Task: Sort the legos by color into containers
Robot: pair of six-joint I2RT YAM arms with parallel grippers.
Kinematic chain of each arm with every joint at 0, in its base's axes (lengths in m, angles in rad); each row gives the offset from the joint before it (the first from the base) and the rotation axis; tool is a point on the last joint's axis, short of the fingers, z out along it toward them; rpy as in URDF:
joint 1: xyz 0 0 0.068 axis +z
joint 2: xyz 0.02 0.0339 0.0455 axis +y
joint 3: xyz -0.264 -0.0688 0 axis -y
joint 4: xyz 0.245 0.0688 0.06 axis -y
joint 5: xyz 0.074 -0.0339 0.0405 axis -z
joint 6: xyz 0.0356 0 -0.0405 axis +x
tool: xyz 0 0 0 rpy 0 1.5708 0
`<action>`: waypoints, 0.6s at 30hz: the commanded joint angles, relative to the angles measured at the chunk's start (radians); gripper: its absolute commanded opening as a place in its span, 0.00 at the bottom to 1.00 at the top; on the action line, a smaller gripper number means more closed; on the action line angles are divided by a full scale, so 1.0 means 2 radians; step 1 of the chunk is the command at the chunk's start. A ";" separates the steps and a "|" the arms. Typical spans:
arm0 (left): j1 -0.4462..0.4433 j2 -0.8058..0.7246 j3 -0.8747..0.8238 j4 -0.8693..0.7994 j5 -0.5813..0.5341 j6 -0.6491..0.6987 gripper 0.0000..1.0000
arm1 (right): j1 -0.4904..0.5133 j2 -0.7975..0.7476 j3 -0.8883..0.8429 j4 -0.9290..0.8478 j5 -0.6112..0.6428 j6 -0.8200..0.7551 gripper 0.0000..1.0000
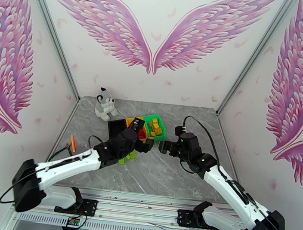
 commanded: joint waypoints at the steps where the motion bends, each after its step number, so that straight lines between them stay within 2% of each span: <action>1: 0.003 -0.072 -0.037 -0.100 -0.051 -0.034 0.99 | 0.022 0.025 0.012 0.016 -0.024 -0.012 0.94; 6: 0.010 -0.184 -0.041 -0.225 -0.076 -0.044 0.99 | 0.087 0.085 0.040 0.016 0.001 -0.023 0.91; 10: 0.025 -0.247 -0.049 -0.262 -0.096 -0.044 0.99 | 0.135 0.147 0.071 0.012 0.025 -0.032 0.88; 15: 0.059 -0.268 -0.076 -0.221 -0.073 -0.054 0.99 | 0.202 0.227 0.127 -0.005 0.073 -0.050 0.80; 18: 0.099 -0.260 -0.100 -0.173 -0.038 -0.058 0.99 | 0.226 0.276 0.168 -0.026 0.094 -0.053 0.76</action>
